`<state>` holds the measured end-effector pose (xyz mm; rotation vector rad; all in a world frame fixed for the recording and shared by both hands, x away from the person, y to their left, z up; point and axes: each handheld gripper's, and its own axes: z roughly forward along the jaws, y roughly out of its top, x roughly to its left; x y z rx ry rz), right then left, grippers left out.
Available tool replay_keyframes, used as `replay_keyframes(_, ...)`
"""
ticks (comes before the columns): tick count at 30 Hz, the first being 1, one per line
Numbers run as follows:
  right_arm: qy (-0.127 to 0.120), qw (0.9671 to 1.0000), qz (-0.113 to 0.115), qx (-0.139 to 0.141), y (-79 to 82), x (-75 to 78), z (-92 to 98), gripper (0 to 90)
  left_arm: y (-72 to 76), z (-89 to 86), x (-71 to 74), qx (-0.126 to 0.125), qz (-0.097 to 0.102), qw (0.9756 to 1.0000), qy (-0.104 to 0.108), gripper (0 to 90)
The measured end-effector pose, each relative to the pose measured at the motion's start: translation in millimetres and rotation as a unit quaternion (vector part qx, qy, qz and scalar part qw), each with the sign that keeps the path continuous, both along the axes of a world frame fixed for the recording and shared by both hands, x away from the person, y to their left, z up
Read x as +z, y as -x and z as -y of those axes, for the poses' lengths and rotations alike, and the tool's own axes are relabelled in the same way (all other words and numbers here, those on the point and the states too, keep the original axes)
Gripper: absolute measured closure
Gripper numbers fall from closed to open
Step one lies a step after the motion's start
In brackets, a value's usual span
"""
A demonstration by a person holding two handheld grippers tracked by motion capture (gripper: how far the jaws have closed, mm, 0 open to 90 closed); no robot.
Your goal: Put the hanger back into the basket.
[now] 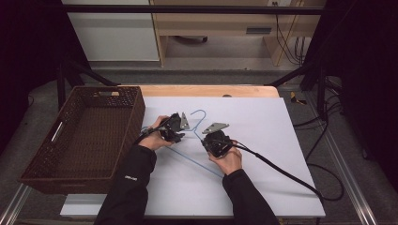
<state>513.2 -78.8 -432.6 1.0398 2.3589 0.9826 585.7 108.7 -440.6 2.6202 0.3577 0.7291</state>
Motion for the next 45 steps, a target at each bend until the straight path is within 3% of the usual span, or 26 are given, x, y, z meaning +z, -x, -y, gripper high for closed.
replay_keyframes(7,0.001,1.0,-0.002,0.002,-0.7,-1.0,0.3,87.6,-0.4,2.0,-7.3,-0.018,0.019,0.9994,-0.022,67.4)
replay_keyframes(9,0.001,1.0,-0.002,0.002,-0.5,-0.9,0.2,87.6,-0.6,2.1,-6.5,-0.025,0.027,0.9986,-0.038,70.4)
replay_keyframes(13,-0.001,1.0,-0.003,0.001,-0.2,-0.3,0.1,87.5,0.0,1.9,-6.3,-0.027,0.033,0.9984,-0.037,77.9)
replay_keyframes(25,-0.008,0.9999,-0.01,0.01,-0.6,2.3,1.6,87.0,7.0,1.8,1.3,-0.042,0.056,0.9958,-0.058,81.7)
replay_keyframes(31,-0.016,0.9997,-0.007,0.014,-0.1,7.0,4.7,86.0,14.1,1.7,8.3,-0.053,0.081,0.9922,-0.078,83.7)
replay_keyframes(33,-0.02,0.9997,-0.009,0.013,0.8,8.9,5.2,84.1,16.0,1.2,11.1,-0.053,0.085,0.992,-0.077,84.1)
replay_keyframes(39,-0.035,0.9993,-0.003,0.009,5.7,19.3,13.8,73.6,25.4,6.8,27.1,-0.066,0.092,0.9876,-0.109,86.4)
replay_keyframes(41,-0.051,0.9987,-0.002,0.011,9.0,24.9,21.1,70.0,28.9,9.6,31.8,-0.063,0.083,0.99,-0.095,87.0)
replay_keyframes(45,-0.065,0.9976,0.02,0.007,18.1,37.3,35.8,58.8,35.6,13.1,41.3,-0.052,0.077,0.9913,-0.094,87.1)
